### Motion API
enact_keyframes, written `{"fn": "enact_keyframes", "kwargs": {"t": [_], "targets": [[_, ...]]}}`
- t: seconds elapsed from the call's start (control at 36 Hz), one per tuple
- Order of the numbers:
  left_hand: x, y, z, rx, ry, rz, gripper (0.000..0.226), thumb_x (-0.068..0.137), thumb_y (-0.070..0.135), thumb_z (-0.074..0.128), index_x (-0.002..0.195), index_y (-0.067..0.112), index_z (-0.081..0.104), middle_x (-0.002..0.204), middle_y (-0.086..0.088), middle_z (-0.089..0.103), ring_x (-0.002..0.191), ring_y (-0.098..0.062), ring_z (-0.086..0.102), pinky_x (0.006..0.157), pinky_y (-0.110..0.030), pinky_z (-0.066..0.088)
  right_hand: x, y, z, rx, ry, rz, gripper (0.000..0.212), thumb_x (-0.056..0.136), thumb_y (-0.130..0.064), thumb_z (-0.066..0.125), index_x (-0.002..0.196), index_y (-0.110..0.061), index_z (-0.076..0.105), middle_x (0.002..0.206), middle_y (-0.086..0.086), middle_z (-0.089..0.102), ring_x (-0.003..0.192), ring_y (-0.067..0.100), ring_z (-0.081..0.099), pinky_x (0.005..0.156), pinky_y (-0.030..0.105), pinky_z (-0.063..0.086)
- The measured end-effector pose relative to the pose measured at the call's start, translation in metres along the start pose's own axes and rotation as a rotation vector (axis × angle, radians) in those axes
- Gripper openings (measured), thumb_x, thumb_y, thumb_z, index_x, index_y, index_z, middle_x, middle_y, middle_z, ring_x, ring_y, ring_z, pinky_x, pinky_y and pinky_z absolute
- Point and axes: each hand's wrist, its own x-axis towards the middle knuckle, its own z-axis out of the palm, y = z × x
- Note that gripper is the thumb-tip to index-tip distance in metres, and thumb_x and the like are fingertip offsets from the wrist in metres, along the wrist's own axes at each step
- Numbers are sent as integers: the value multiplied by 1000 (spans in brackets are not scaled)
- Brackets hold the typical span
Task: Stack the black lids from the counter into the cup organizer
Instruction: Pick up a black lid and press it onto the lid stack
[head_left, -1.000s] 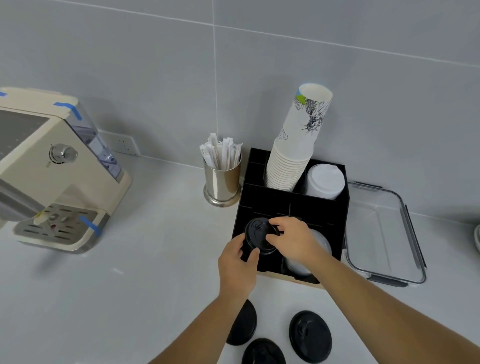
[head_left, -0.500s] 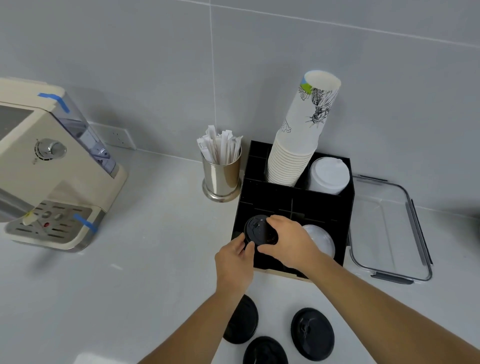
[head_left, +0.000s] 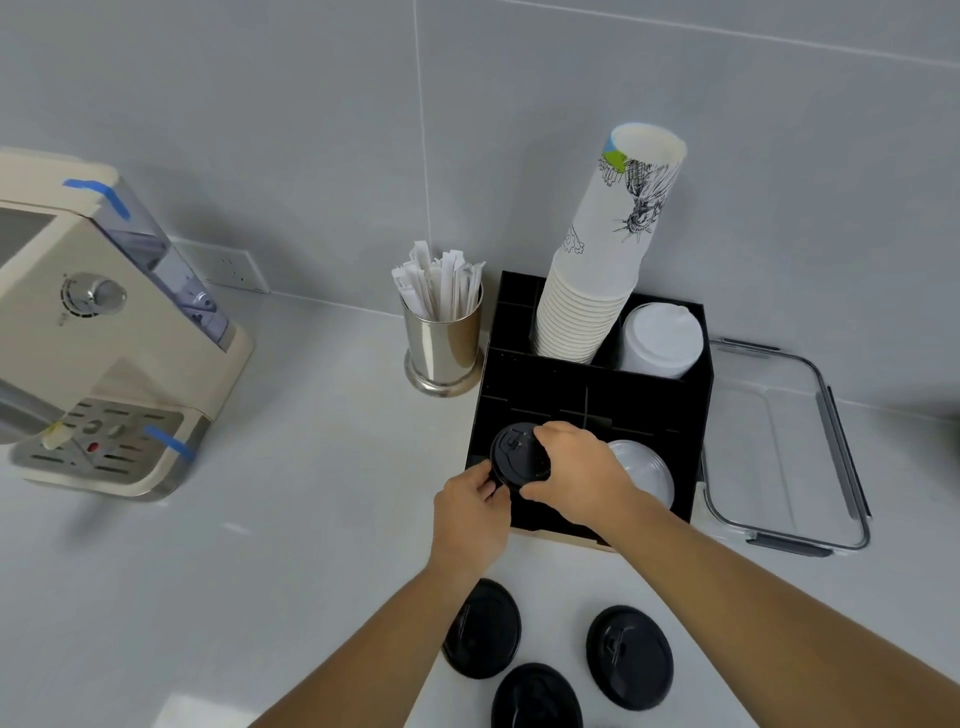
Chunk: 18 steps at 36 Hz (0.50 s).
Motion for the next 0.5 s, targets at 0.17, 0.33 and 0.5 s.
{"fn": "enact_keyframes", "kwargs": {"t": [0.17,0.33,0.5], "targets": [[-4,7,-2,-54,-23,-61,26,91,2,52,109,8,70,104,-15,71,106,-6,55,88,-11,41,-1,2,-6,48,-4,-33,59,70,-31,78,121,-12,56,114,4,60,100,22,58,83,32,52],[-5,4,-6,-26,4,-50,26,92,11,56,112,14,71,101,8,73,99,-5,66,73,3,45,-8,3,-7,55,-2,-33,43,74,-25,75,111,-10,57,108,4,56,98,24,57,83,36,52],[-10,-2,-38,-53,91,-73,11,88,21,64,91,30,70,86,15,65,79,-1,62,77,-14,44,-38,1,-8,217,81,-41,53,88,-28,65,136,-10,50,135,4,54,118,23,54,92,23,41]]}}
